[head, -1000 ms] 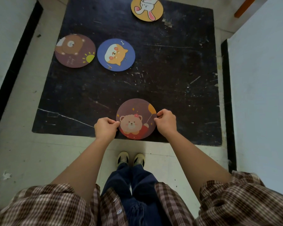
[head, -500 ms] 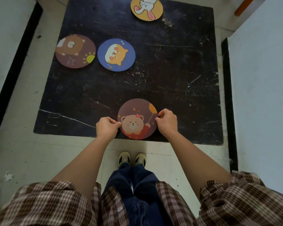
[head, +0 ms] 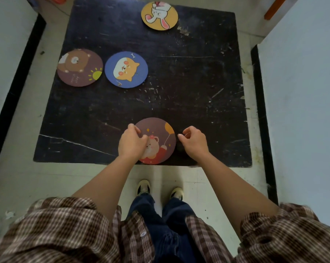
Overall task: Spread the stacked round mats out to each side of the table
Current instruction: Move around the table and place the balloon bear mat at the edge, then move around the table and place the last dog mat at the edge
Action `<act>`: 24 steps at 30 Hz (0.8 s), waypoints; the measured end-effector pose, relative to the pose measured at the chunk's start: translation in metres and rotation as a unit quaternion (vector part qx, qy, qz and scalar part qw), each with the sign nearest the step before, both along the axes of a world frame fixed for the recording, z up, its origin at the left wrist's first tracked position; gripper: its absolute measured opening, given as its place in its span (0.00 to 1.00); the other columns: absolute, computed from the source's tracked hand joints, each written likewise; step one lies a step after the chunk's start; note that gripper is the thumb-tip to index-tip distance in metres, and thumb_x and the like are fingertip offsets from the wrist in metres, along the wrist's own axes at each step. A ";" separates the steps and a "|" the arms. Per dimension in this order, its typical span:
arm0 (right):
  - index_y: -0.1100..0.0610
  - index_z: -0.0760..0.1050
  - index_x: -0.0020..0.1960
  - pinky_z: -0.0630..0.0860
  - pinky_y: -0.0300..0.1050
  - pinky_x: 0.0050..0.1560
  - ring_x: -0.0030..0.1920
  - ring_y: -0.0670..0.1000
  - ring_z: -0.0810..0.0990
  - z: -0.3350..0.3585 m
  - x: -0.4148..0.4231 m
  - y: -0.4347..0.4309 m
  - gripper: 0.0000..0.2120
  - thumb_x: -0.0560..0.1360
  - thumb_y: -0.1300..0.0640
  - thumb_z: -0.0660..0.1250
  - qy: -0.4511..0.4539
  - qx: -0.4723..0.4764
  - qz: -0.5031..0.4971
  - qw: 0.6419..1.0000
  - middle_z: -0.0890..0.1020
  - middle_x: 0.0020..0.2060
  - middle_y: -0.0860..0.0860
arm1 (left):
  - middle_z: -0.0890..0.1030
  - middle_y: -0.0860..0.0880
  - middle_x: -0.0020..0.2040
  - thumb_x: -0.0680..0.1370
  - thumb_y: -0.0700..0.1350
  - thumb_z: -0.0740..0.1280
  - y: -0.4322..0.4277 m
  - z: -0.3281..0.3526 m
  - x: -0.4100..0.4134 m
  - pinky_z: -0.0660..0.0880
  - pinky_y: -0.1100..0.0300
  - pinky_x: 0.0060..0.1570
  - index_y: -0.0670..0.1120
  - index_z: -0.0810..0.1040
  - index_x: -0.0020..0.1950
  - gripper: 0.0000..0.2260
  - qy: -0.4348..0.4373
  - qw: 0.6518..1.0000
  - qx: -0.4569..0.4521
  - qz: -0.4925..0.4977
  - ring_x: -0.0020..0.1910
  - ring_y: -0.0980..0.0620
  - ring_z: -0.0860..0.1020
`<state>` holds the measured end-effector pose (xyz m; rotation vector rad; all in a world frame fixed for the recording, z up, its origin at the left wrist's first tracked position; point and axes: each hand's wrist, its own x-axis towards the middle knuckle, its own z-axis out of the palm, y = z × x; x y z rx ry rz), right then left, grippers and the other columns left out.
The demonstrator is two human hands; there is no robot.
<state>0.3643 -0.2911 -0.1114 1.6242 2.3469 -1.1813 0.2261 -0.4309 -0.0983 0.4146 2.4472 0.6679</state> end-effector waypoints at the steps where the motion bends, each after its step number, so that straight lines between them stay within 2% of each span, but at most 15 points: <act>1: 0.54 0.74 0.53 0.72 0.41 0.41 0.44 0.48 0.77 0.001 0.003 0.004 0.11 0.74 0.50 0.67 -0.001 0.003 0.006 1.000 0.78 0.46 0.50 | 0.77 0.48 0.47 0.73 0.47 0.68 0.007 0.002 0.008 0.75 0.52 0.43 0.49 0.69 0.48 0.08 0.008 1.000 0.011 -0.013 0.44 0.48 0.76; 4: 0.54 0.74 0.55 0.73 0.41 0.42 0.45 0.47 0.77 0.002 0.014 0.021 0.12 0.74 0.51 0.67 -0.007 0.009 0.029 1.000 0.78 0.47 0.49 | 0.74 0.48 0.50 0.74 0.46 0.65 0.027 0.003 0.035 0.74 0.50 0.48 0.49 0.71 0.50 0.07 0.057 0.996 0.008 -0.063 0.49 0.48 0.75; 7: 0.53 0.73 0.57 0.73 0.40 0.42 0.44 0.46 0.76 0.002 0.031 0.043 0.13 0.74 0.52 0.68 -0.011 0.021 0.067 0.997 0.76 0.48 0.48 | 0.73 0.47 0.53 0.75 0.47 0.64 0.049 -0.001 0.064 0.69 0.54 0.46 0.48 0.72 0.53 0.08 0.118 0.988 -0.015 -0.100 0.53 0.47 0.72; 9: 0.53 0.73 0.57 0.72 0.39 0.41 0.43 0.45 0.75 0.000 0.045 0.062 0.13 0.74 0.52 0.68 -0.010 0.026 0.092 0.995 0.76 0.48 0.48 | 0.74 0.44 0.55 0.76 0.46 0.63 0.067 -0.005 0.085 0.70 0.51 0.49 0.46 0.72 0.56 0.10 0.133 0.986 -0.017 -0.104 0.55 0.45 0.71; 14: 0.52 0.73 0.55 0.71 0.39 0.39 0.41 0.45 0.75 -0.007 0.093 0.111 0.13 0.72 0.52 0.69 -0.001 0.030 0.141 0.990 0.76 0.45 0.47 | 0.73 0.43 0.62 0.77 0.45 0.61 0.110 -0.012 0.157 0.70 0.49 0.58 0.45 0.73 0.62 0.14 0.158 0.986 -0.031 -0.046 0.62 0.44 0.69; 19: 0.50 0.72 0.55 0.67 0.38 0.35 0.38 0.44 0.72 -0.016 0.141 0.145 0.13 0.72 0.50 0.68 -0.013 0.049 0.198 0.979 0.72 0.44 0.44 | 0.72 0.43 0.63 0.77 0.46 0.61 0.145 -0.016 0.222 0.71 0.50 0.58 0.45 0.72 0.62 0.14 0.153 0.988 -0.013 0.013 0.64 0.45 0.67; 24: 0.51 0.71 0.59 0.76 0.45 0.46 0.46 0.47 0.75 -0.017 0.151 0.173 0.16 0.73 0.51 0.67 -0.007 0.048 0.248 0.967 0.76 0.52 0.49 | 0.71 0.44 0.65 0.77 0.48 0.61 0.171 -0.016 0.238 0.70 0.48 0.61 0.47 0.72 0.64 0.16 0.153 0.986 -0.044 0.048 0.66 0.45 0.66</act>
